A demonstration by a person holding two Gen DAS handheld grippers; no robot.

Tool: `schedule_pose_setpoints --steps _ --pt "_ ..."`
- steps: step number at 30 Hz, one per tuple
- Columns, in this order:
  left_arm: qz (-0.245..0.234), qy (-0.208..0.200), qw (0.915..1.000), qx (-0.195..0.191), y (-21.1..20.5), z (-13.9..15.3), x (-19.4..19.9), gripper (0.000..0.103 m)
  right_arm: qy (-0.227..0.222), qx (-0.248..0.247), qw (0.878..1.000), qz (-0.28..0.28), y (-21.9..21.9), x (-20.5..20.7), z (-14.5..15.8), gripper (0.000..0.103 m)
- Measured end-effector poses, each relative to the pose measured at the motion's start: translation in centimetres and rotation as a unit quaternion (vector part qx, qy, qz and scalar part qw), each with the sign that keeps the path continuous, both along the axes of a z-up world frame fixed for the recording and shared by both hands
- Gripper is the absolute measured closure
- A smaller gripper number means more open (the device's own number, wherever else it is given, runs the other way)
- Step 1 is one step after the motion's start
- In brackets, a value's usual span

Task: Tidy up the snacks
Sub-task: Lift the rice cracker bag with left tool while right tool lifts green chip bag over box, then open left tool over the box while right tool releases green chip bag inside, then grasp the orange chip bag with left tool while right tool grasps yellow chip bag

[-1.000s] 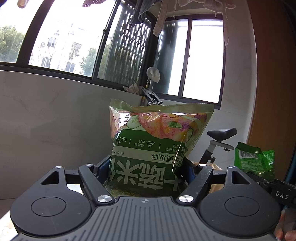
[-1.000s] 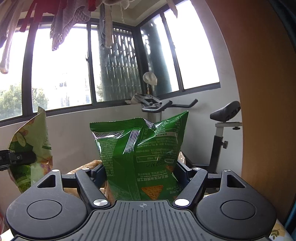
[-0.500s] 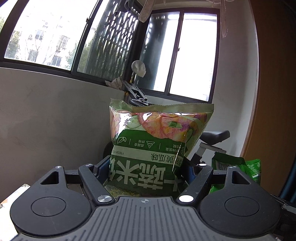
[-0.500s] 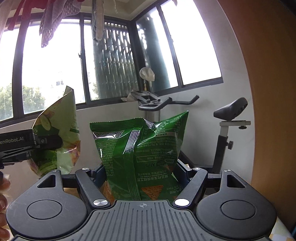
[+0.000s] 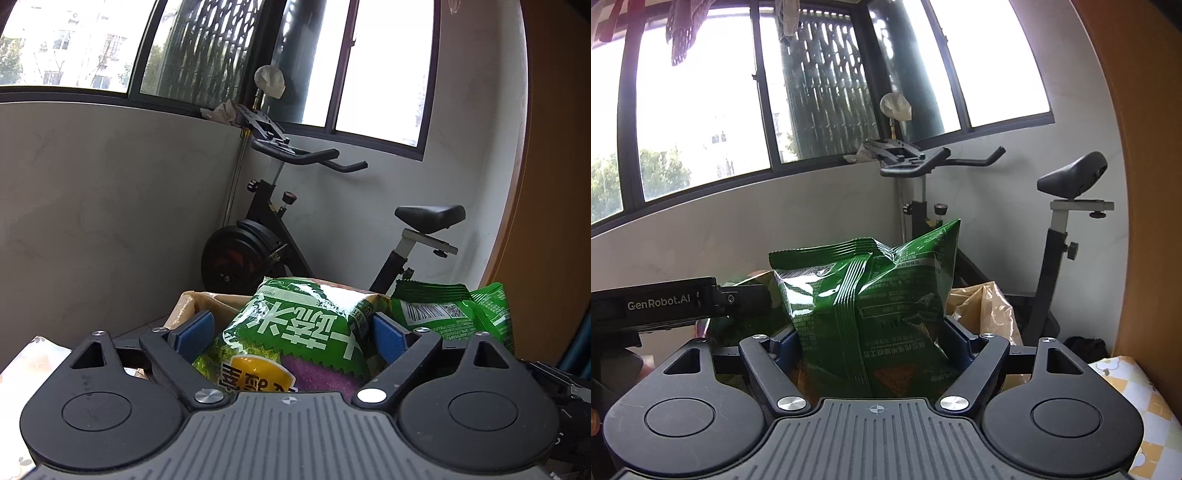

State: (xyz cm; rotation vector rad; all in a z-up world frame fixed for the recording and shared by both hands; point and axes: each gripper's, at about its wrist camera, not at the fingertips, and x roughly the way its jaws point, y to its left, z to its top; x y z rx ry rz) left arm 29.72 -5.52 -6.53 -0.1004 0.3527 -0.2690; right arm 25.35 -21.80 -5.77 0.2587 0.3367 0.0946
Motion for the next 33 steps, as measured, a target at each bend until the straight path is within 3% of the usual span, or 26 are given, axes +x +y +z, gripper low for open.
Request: schedule_pose_setpoints --steps 2,8,14,22,33 --pt "0.002 0.002 1.0000 -0.003 0.3 0.0 -0.3 0.009 0.006 0.005 1.000 0.001 0.1 0.1 0.0 0.019" --pt "0.007 0.007 0.9998 -0.015 1.1 0.8 -0.6 0.009 0.018 0.026 0.999 -0.007 -0.3 -0.2 0.2 0.016" --pt "0.011 0.000 0.9987 -0.051 2.0 1.6 -1.0 0.005 0.013 0.034 0.999 -0.021 -0.9 -1.1 0.5 0.010" --pt "0.015 0.003 0.9987 -0.049 2.4 2.4 -2.1 0.005 0.008 0.041 0.999 -0.032 -1.8 -2.9 0.9 0.010" --pt "0.042 -0.008 0.9986 -0.032 6.0 3.4 -7.4 0.005 0.005 0.035 0.999 -0.028 -2.2 -8.0 0.8 0.010"
